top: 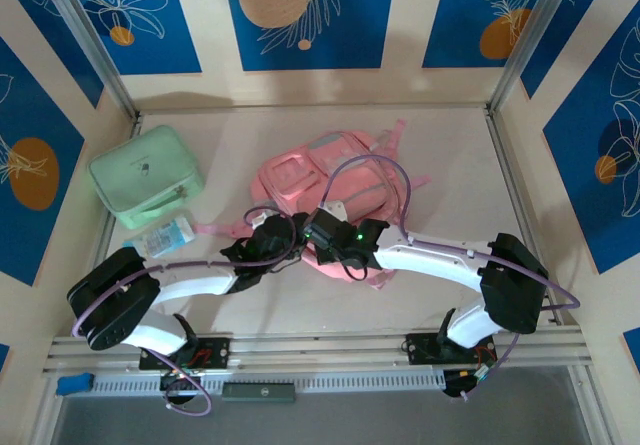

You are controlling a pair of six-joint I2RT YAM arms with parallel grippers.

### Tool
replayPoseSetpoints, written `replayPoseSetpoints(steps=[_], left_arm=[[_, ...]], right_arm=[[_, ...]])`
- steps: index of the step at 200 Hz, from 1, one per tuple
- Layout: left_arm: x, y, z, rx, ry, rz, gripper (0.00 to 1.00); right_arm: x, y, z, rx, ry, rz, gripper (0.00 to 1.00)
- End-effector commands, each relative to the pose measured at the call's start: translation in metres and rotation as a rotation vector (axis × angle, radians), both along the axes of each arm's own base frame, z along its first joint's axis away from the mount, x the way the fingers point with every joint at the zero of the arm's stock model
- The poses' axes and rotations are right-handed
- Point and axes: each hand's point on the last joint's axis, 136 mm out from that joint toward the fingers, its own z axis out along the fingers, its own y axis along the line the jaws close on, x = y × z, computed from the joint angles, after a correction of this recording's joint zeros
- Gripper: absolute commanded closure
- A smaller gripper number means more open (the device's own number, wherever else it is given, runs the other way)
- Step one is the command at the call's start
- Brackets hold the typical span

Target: Pack books, pencil case, and school supplies into a backpack

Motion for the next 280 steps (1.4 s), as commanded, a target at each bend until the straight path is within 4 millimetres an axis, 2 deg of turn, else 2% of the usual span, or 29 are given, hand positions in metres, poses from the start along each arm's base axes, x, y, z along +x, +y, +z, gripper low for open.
replayPoseSetpoints(steps=[1,10,35,74,101,133,150,178,208,217,229,239,252,266,280], left_arm=[[0.01,0.002,0.015,0.033,-0.06,0.035,0.92],[0.01,0.008,0.014,0.061,-0.062,0.044,1.0],[0.013,0.027,0.012,0.122,-0.071,0.039,1.0],[0.019,0.056,0.006,0.208,-0.046,-0.095,1.0],[0.024,0.076,-0.002,0.235,-0.004,-0.192,1.0],[0.036,0.104,0.016,0.331,-0.055,-0.271,1.0],[0.046,0.118,0.021,0.365,-0.048,-0.303,1.0],[0.063,0.123,0.029,0.311,-0.071,-0.318,1.0],[0.066,0.125,0.024,0.35,-0.06,-0.349,1.0],[0.067,0.123,0.025,0.348,-0.068,-0.364,1.0],[0.068,0.125,0.024,0.354,-0.068,-0.368,1.0],[0.07,0.127,0.023,0.369,-0.068,-0.365,1.0],[0.074,0.134,0.02,0.396,-0.059,-0.358,1.0],[0.08,0.14,0.019,0.398,-0.05,-0.365,1.0],[0.088,0.144,0.022,0.403,-0.054,-0.378,1.0]], right_arm=[[-0.001,-0.002,0.012,0.024,-0.007,-0.006,1.0],[-0.002,-0.005,0.015,0.027,-0.008,-0.006,1.0],[-0.002,-0.029,0.02,0.003,0.007,-0.06,1.0],[-0.005,-0.08,0.023,-0.077,0.038,-0.138,1.0],[0.002,-0.109,0.023,-0.05,0.077,-0.184,1.0],[0.009,-0.133,0.03,-0.033,0.084,-0.233,1.0],[0.006,-0.127,0.033,-0.015,0.081,-0.196,1.0],[0.004,-0.102,0.03,0.014,0.076,-0.106,1.0],[0.018,-0.111,0.028,0.021,0.078,-0.17,1.0],[0.023,-0.098,0.033,0.07,0.062,-0.107,1.0],[0.021,-0.068,0.04,0.144,0.03,0.052,1.0],[0.023,-0.052,0.045,0.185,-0.008,0.137,0.87],[0.029,-0.046,0.051,0.258,-0.009,0.164,0.72],[0.037,-0.04,0.06,0.329,-0.017,0.207,0.63],[0.042,-0.035,0.06,0.354,-0.029,0.252,0.56]])
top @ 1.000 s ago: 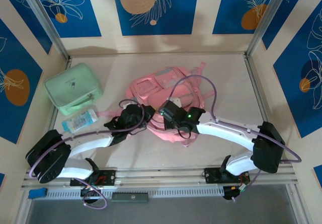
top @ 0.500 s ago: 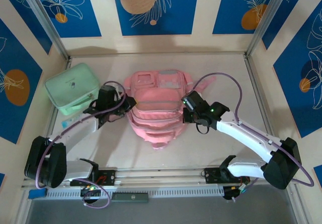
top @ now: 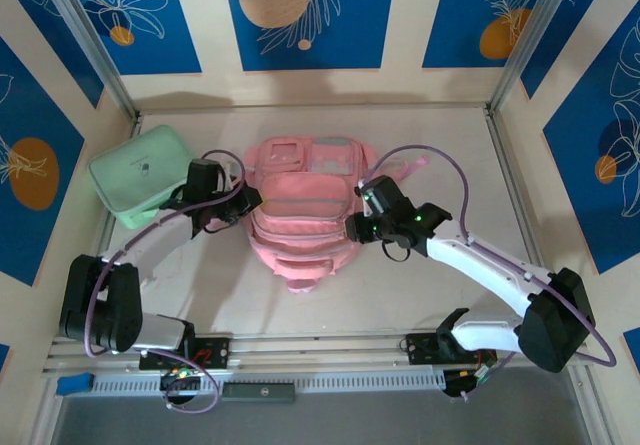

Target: Pack books, pencil case, and school supplies into a backpack

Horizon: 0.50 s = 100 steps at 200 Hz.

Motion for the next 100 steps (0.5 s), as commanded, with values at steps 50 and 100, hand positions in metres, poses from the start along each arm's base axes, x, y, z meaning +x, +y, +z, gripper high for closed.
replayPoseSetpoints(steps=[50,100], left_arm=[[0.026,0.009,0.052,-0.051,-0.159,-0.008,0.6],[-0.022,0.003,0.061,-0.209,-0.151,0.245,0.45]], right_arm=[[0.017,0.038,0.016,0.213,-0.042,0.258,0.48],[0.024,0.035,0.001,0.157,-0.041,0.274,0.44]])
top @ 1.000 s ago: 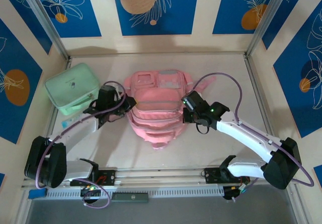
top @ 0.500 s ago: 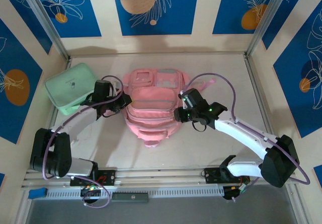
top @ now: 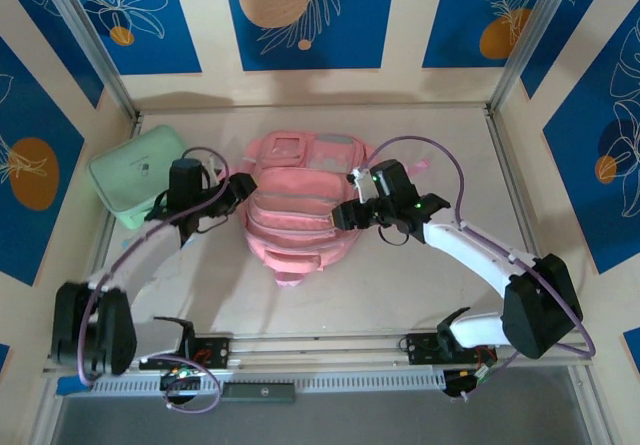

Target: Pack books, pencil case, and school supplies into a backpack

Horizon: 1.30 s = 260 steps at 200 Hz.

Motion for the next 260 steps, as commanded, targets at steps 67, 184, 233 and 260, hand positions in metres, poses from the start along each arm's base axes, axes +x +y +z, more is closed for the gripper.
replayPoseSetpoints(steps=[67,184,233,260], left_arm=[[-0.043,-0.081,0.017,-0.199,0.05,0.215,0.43],[-0.017,-0.083,-0.028,-0.026,0.067,0.381,0.76],[-0.017,-0.071,-0.029,0.009,0.053,0.389,0.96],[-0.019,-0.061,-0.03,0.031,0.059,0.397,1.0]], right_arm=[[0.015,0.015,-0.02,-0.002,0.028,0.083,0.43],[-0.004,0.03,-0.046,-0.072,0.026,0.181,0.61],[0.002,0.024,-0.047,-0.132,-0.002,0.146,0.75],[0.003,0.022,-0.044,-0.16,-0.024,0.127,0.81]])
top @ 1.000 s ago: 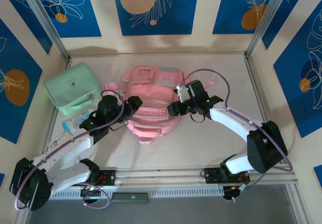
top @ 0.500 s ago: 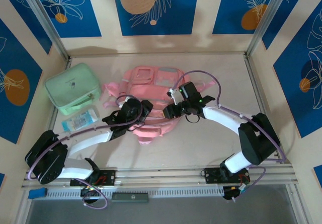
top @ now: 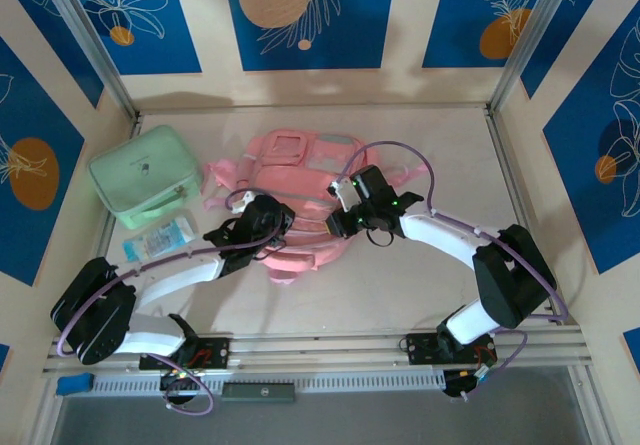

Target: Pack books, pencil case, and school supplies into a backpack

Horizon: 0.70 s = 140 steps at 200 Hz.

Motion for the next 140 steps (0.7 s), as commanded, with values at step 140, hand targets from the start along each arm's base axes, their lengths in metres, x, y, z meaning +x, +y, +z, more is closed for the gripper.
replayPoseSetpoints(steps=[140], left_arm=[[-0.001,0.027,0.015,0.117,-0.03,-0.035,1.0]], right_arm=[[0.018,-0.019,0.001,-0.229,-0.089,-0.113,0.92]])
